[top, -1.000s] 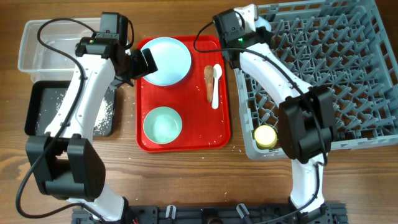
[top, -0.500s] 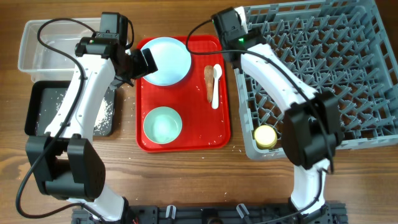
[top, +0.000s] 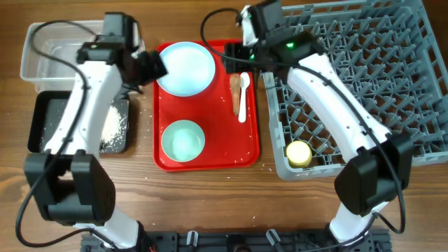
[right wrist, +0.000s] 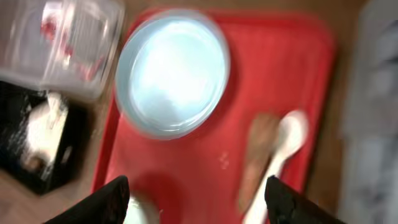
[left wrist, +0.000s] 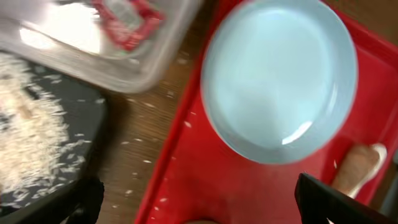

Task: Sort waste into correct bins and load items into the dishwasher rack
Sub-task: 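Grasp the green bowl rim with the right gripper, then carry the green bowl into the rack and set it down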

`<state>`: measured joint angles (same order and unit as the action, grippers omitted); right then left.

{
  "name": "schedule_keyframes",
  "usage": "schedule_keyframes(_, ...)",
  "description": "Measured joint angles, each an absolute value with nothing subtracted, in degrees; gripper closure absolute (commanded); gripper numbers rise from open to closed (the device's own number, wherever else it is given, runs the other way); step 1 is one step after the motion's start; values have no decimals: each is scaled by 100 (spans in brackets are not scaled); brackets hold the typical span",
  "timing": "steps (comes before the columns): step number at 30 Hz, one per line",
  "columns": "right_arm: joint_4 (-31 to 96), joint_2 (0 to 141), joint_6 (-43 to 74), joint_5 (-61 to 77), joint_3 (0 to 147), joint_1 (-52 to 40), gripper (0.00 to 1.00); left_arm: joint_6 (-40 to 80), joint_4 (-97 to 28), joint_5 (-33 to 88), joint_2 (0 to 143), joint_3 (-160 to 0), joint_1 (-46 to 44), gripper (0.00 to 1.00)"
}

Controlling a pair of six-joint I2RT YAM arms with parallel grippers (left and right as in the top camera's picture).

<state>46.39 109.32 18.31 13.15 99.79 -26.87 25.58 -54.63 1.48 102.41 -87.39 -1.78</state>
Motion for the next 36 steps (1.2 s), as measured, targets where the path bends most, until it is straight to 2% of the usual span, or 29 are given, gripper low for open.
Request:
schedule_keyframes(2, 4871, 11089, 1946, 1555, 9977, -2928, 35, 2899, -5468, 110, 10241, -8739, 202, 0)
schedule_keyframes(4, 4925, 11295, 2001, 1686, 9922, -3247, 42, 3345, -5496, 106, 10241, -8739, 690, 0)
schedule_keyframes(9, 4877, 11620, 2316, 1667, 9570, -3892, 45, 3800, -5500, 412, 10241, -8739, 1487, 0)
schedule_keyframes(15, 4838, 12066, 2456, 1653, 9349, -4060, 46, 3522, -5531, 499, 10241, -8978, 1568, 0)
schedule_keyframes(18, 4831, 12293, 2486, 1686, 9349, -4141, 50, 3282, -5577, 373, 10230, -9544, 1459, 0)
schedule_keyframes(20, 4821, 12370, 2530, 1699, 9347, -4191, 58, 3190, -5631, 215, 10114, -9859, 1382, 0)
schedule_keyframes(21, 4818, 12383, 2552, 1712, 9345, -4215, 68, 3146, -5631, 139, 10027, -9985, 1352, 0)
schedule_keyframes(22, 4812, 12383, 2576, 1717, 9345, -4222, 73, 3068, -5623, 67, 9843, -10134, 1321, 0)
schedule_keyframes(23, 4797, 12383, 2554, 1717, 9345, -4224, 92, 3046, -5612, 49, 9738, -10180, 1315, 0)
schedule_keyframes(24, 4775, 12383, 2587, 1721, 9345, -4222, 96, 3020, -5605, 19, 9553, -10226, 1313, 0)
schedule_keyframes(28, 4718, 12383, 2679, 1758, 9345, -4222, 96, 2974, -5653, -45, 9026, -10291, 1313, 0)
schedule_keyframes(36, 4748, 12337, 2674, 1678, 9343, -4156, 96, 2956, -5719, -62, 9004, -10309, 1313, 0)
